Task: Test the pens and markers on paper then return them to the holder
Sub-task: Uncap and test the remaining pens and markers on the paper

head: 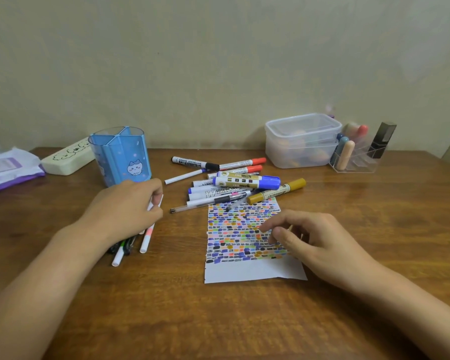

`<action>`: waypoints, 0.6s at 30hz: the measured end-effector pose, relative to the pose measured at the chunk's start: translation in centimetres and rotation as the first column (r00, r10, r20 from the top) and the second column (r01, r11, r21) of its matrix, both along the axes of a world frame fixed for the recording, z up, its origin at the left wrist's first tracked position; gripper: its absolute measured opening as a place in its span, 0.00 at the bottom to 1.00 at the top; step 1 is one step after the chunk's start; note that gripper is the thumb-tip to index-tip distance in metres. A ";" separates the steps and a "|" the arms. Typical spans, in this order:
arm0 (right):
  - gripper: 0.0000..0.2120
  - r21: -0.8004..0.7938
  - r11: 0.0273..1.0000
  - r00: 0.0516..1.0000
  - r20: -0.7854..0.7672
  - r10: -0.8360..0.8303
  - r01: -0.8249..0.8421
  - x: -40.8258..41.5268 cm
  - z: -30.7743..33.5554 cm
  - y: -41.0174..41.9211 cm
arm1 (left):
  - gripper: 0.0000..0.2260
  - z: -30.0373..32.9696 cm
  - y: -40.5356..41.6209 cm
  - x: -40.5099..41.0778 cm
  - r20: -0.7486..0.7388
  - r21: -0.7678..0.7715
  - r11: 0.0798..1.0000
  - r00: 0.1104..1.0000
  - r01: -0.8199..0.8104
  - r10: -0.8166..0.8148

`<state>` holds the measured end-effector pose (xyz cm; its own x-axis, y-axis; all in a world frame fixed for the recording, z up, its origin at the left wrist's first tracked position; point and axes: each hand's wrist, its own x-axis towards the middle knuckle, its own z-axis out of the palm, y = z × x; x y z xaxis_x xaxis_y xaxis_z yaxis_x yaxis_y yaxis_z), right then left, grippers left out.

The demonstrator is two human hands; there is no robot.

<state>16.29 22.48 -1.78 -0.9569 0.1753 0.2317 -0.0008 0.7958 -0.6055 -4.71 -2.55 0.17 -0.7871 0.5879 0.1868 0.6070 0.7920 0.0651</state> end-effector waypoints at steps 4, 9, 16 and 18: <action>0.08 0.005 1.000 1.000 0.003 0.002 -0.002 0.0 -0.1 0.1 | 0.06 -0.2 0.1 -0.1 -0.019 0.021 1.000 1.000 0.002 -0.001; 0.08 0.000 1.000 1.000 -0.003 0.000 0.000 0.0 0.0 0.0 | 0.06 -0.7 0.7 0.2 -0.077 0.069 0.997 0.996 0.045 -0.040; 0.09 -0.001 1.000 1.000 0.008 -0.001 0.001 0.1 0.2 -0.1 | 0.17 -1.4 2.2 1.3 -0.157 -0.029 0.990 0.977 0.138 -0.141; 0.09 0.000 1.000 1.000 0.014 -0.001 0.001 0.1 0.2 -0.1 | 0.16 -1.4 2.4 1.5 -0.159 -0.035 0.990 0.977 0.135 -0.139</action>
